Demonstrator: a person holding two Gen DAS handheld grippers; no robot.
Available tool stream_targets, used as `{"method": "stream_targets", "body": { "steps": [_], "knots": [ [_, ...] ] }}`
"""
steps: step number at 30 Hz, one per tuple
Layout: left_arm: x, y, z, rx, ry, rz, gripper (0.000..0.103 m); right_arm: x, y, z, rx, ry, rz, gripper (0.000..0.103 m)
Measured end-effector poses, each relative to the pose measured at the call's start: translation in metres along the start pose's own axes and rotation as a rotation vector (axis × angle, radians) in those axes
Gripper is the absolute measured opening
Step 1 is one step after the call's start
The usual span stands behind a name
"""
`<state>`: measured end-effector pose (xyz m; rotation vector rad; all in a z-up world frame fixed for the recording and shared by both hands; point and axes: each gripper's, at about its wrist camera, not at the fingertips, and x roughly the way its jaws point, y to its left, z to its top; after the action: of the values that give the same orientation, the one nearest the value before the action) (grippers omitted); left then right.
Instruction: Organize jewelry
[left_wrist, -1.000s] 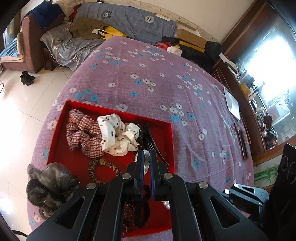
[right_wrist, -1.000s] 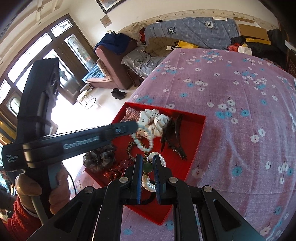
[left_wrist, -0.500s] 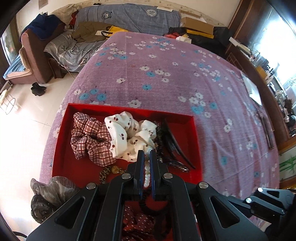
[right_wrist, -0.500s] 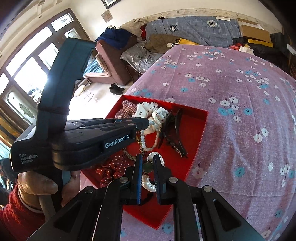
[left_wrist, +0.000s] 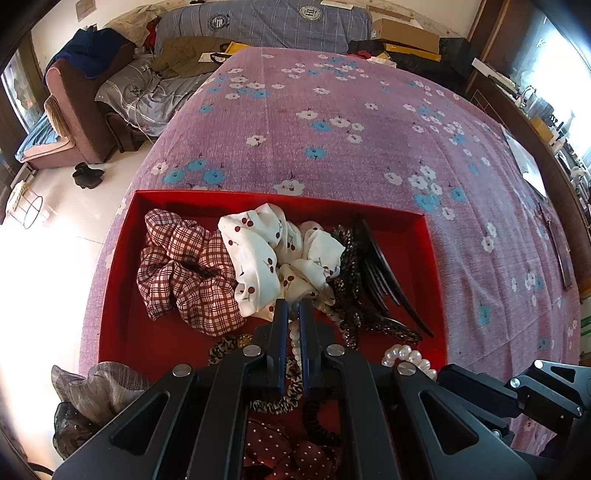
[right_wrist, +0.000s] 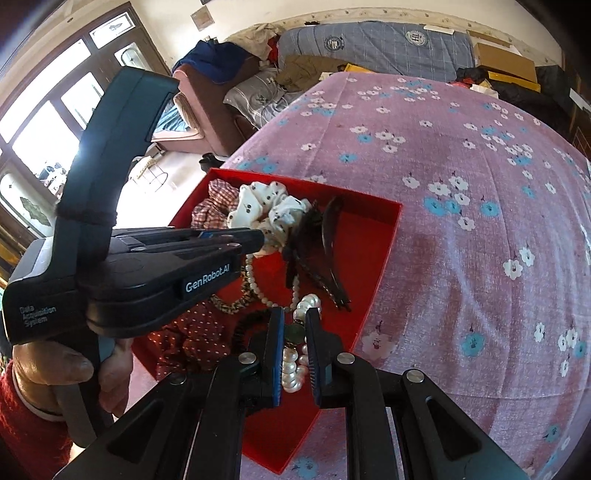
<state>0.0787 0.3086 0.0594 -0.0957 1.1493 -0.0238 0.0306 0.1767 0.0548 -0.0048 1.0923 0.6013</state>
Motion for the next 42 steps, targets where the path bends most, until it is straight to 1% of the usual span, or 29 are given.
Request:
{"method": "stream_targets", "body": {
  "steps": [8,12,13,15,16,17,19,24,28,30,33,35,37,42],
  "knots": [
    [0.01,0.002,-0.003,-0.008,0.018,0.014,0.005,0.009,-0.003,0.0,0.002,0.02,-0.005,0.014],
    [0.009,0.004,-0.005,-0.02,0.014,0.019,0.005,0.015,-0.004,0.001,-0.002,0.032,-0.002,0.014],
    [0.009,0.004,-0.005,-0.022,0.015,0.017,0.007,0.016,-0.004,0.0,-0.002,0.034,-0.001,0.014],
    [0.007,0.004,-0.006,-0.027,0.011,0.015,0.019,0.017,-0.005,0.0,-0.002,0.033,-0.002,0.014],
    [0.004,0.004,-0.007,-0.027,0.001,0.021,0.03,0.017,-0.005,0.0,-0.002,0.033,-0.003,0.014],
    [0.002,0.004,-0.007,-0.027,-0.006,0.026,0.036,0.017,-0.006,0.0,-0.001,0.034,-0.002,0.014],
    [-0.004,0.004,-0.008,-0.028,-0.018,0.026,0.037,0.017,-0.006,0.0,-0.002,0.032,-0.003,0.015],
    [-0.016,0.004,-0.008,-0.041,-0.032,0.028,0.038,0.013,-0.005,-0.002,0.001,0.021,0.004,0.028],
    [-0.026,0.005,-0.011,-0.058,-0.043,0.029,0.043,0.006,-0.004,-0.005,0.002,0.011,0.009,0.028],
    [-0.031,0.005,-0.012,-0.066,-0.051,0.031,0.045,0.003,-0.004,-0.006,0.006,0.004,0.011,0.033],
    [-0.04,0.003,-0.016,-0.075,-0.063,0.04,0.051,-0.004,-0.004,-0.009,0.015,-0.01,0.016,0.04],
    [-0.047,0.001,-0.02,-0.077,-0.078,0.055,0.058,-0.01,-0.003,-0.012,0.02,-0.021,0.017,0.042],
    [-0.057,-0.002,-0.025,-0.08,-0.103,0.082,0.061,-0.016,-0.003,-0.015,0.018,-0.03,0.015,0.044],
    [-0.078,-0.008,-0.039,-0.098,-0.153,0.133,0.062,-0.034,-0.001,-0.027,0.019,-0.05,0.018,0.046]
  ]
}}
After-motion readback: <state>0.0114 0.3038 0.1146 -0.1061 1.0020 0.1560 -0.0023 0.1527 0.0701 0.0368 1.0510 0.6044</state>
